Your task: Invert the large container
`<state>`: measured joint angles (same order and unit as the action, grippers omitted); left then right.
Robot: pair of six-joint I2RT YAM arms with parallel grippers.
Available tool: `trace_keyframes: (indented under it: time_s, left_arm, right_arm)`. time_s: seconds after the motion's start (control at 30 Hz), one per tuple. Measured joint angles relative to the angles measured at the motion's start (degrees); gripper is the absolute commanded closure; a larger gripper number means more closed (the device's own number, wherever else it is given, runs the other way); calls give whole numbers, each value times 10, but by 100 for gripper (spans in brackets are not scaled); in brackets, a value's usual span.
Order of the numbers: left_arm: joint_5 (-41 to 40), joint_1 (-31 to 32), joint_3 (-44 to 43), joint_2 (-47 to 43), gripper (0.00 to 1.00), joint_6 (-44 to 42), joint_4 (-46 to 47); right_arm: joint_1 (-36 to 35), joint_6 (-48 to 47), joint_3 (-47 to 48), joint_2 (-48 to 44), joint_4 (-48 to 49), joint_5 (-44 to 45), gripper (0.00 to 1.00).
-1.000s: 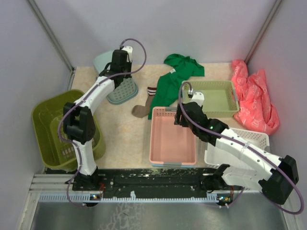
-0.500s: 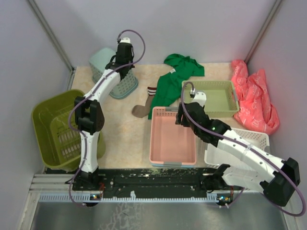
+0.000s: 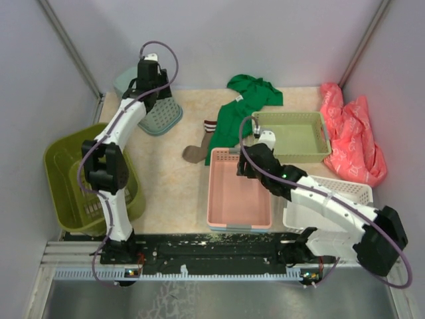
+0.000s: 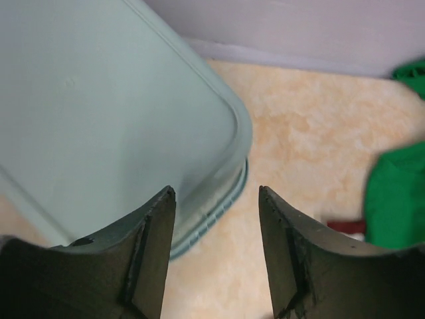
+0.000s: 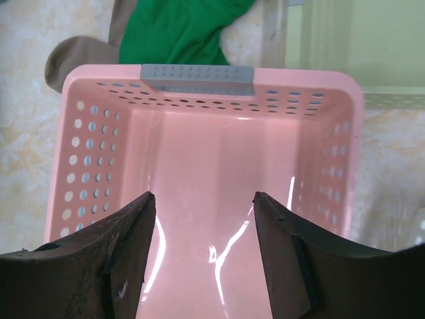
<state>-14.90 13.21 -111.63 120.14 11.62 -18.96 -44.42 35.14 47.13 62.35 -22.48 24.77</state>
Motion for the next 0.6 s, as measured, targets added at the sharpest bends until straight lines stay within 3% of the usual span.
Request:
trace_keyframes:
  time_s: [0.13,0.33,0.47,0.6]
  left_arm:
    - [41,6,84,-117,29,-12,-8]
    - [99,9,123,-254,20,-37,15]
    - [162,18,124,-241,16,-61,33]
    - [222,48,131,-163,16,-87,46]
  right_arm:
    - [0,-3,8,66,33,-32,40]
    - [0,-17,36,89,69,-53,40]
    - [0,-21,47,84,87,-50,40]
    - [0,-21,39,52,80,-29,40]
